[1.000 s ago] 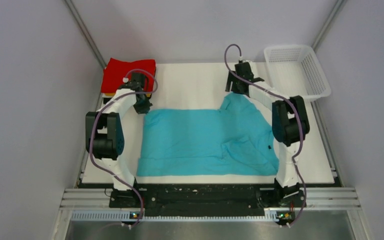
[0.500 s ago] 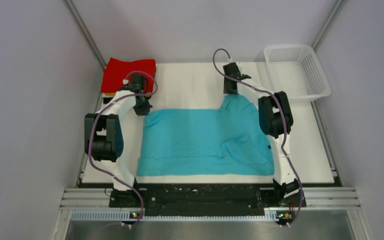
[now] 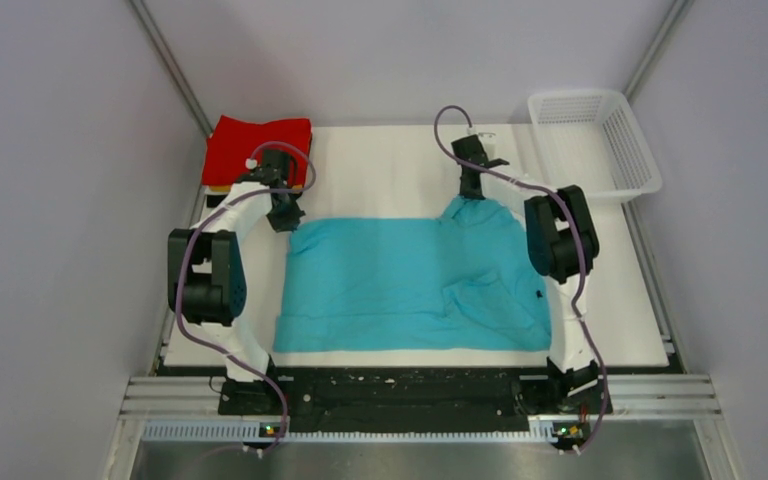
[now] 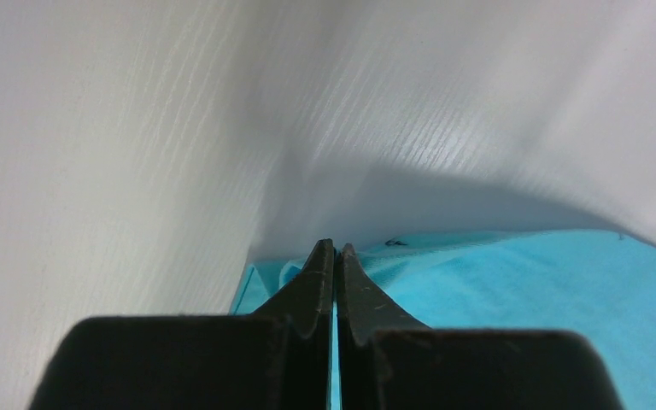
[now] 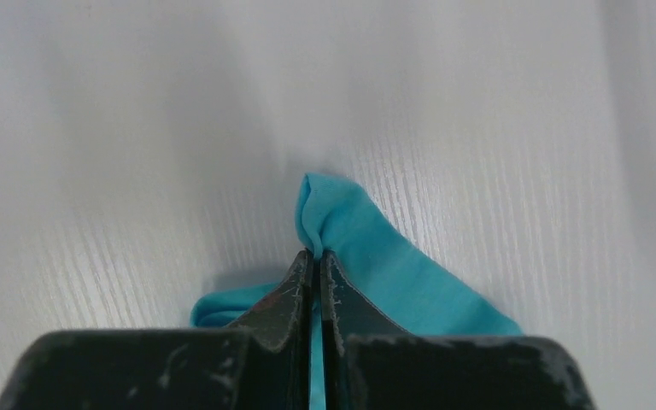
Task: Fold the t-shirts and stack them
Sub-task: Fold the other side of the tshirt into a rectangle
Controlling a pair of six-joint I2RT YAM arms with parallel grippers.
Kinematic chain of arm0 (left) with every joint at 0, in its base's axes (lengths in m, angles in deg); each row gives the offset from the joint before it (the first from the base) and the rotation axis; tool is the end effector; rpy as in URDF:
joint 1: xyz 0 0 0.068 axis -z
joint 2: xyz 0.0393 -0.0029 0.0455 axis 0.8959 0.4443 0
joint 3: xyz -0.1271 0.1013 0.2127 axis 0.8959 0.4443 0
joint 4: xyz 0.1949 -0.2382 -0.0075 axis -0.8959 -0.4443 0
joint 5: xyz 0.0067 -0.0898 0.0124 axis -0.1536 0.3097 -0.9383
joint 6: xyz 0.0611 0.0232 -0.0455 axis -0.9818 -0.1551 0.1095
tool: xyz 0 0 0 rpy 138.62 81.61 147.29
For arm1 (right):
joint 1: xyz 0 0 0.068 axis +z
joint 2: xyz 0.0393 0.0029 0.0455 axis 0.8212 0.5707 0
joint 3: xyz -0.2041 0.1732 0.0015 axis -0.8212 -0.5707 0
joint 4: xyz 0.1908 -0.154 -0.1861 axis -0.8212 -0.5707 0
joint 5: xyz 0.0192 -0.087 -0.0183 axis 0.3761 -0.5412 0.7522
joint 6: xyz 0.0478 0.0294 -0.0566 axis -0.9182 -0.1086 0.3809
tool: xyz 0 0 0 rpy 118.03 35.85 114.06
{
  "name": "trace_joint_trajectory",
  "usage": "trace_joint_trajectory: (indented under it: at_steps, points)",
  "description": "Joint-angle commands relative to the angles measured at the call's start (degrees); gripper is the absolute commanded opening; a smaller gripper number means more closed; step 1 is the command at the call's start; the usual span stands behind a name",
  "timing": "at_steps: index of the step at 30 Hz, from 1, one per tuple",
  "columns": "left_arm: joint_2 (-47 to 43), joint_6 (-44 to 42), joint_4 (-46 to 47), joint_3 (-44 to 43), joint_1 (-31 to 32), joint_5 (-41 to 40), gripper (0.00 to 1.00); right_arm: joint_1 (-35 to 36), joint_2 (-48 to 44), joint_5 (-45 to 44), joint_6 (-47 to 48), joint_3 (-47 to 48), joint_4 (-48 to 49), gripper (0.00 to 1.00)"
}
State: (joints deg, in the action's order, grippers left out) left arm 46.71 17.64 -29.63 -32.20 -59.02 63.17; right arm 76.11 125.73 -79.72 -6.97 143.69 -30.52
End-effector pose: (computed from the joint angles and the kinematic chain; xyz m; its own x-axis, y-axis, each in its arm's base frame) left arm 0.4233 -0.0241 0.1562 -0.7762 -0.4537 -0.4377 -0.4531 0.8843 -0.1130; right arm 0.5093 0.1636 0.1083 -0.7320 0.0853 -0.6759 0.2005 0.9752 -0.0940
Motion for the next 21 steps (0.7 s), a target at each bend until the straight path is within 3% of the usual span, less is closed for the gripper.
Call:
trace_joint_trajectory:
  at_steps: [1, 10, 21]
  points:
    - [-3.7, -0.3, 0.9, 0.6, 0.5, 0.2, 0.00, 0.5, -4.8, -1.1, 0.3, -1.3, 2.2, 0.00]
    - [-8.7, 0.4, 1.1, 4.6, 1.8, 0.1, 0.00, 2.6, -25.1, 0.1, 1.0, -21.2, 11.4, 0.00]
    - [-20.4, 2.5, 2.9, 16.2, 2.2, -1.6, 0.00, 7.6, -52.6, -1.6, -3.4, -43.3, 7.7, 0.00]
